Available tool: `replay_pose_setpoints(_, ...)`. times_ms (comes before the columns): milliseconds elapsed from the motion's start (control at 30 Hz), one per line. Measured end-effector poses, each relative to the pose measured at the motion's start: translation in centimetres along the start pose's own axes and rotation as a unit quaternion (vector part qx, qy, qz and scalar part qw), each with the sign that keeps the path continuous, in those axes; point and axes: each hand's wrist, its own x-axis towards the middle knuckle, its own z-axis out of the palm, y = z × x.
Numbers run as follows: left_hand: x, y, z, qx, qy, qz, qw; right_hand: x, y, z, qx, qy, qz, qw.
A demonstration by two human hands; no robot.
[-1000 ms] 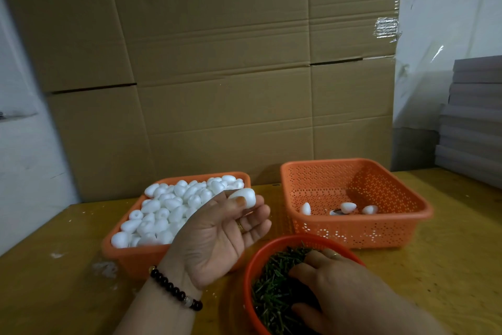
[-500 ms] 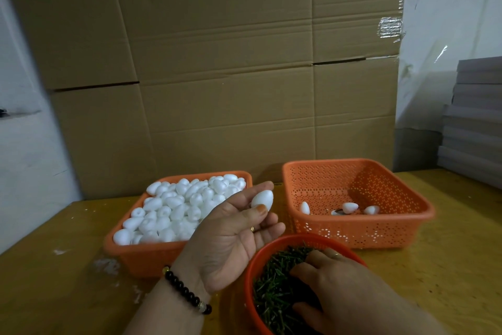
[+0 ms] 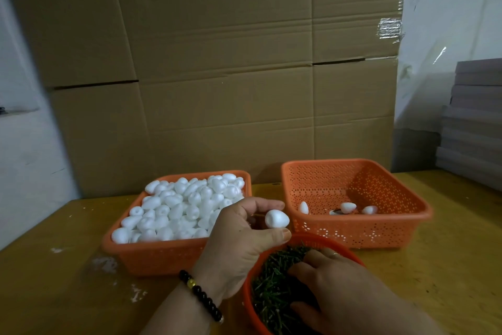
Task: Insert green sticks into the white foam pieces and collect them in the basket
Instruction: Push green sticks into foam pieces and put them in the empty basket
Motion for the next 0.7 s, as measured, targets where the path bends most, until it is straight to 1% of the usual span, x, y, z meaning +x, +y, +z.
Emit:
replay_pose_setpoints(200, 0.0, -0.5, 0.3, 0.082, -0.007, 0.029, 0.996, 0.1, 0.2, 0.3, -0.003, 0.001, -0.001, 1.0)
replay_pose_setpoints(367, 0.1, -0.9, 0.5, 0.155, 0.031, 0.045, 0.986, 0.2, 0.3, 0.3, -0.001, 0.002, -0.006, 1.0)
replay_pose_setpoints(500, 0.2, -1.2, 0.5, 0.167, 0.025, 0.063, 0.984, 0.1, 0.7, 0.3, -0.001, 0.009, -0.022, 1.0)
replay_pose_setpoints(700, 0.1, -1.3, 0.6, 0.173, 0.014, 0.059, 0.983, -0.3, 1.1, 0.3, 0.073, 0.048, -0.03, 0.996)
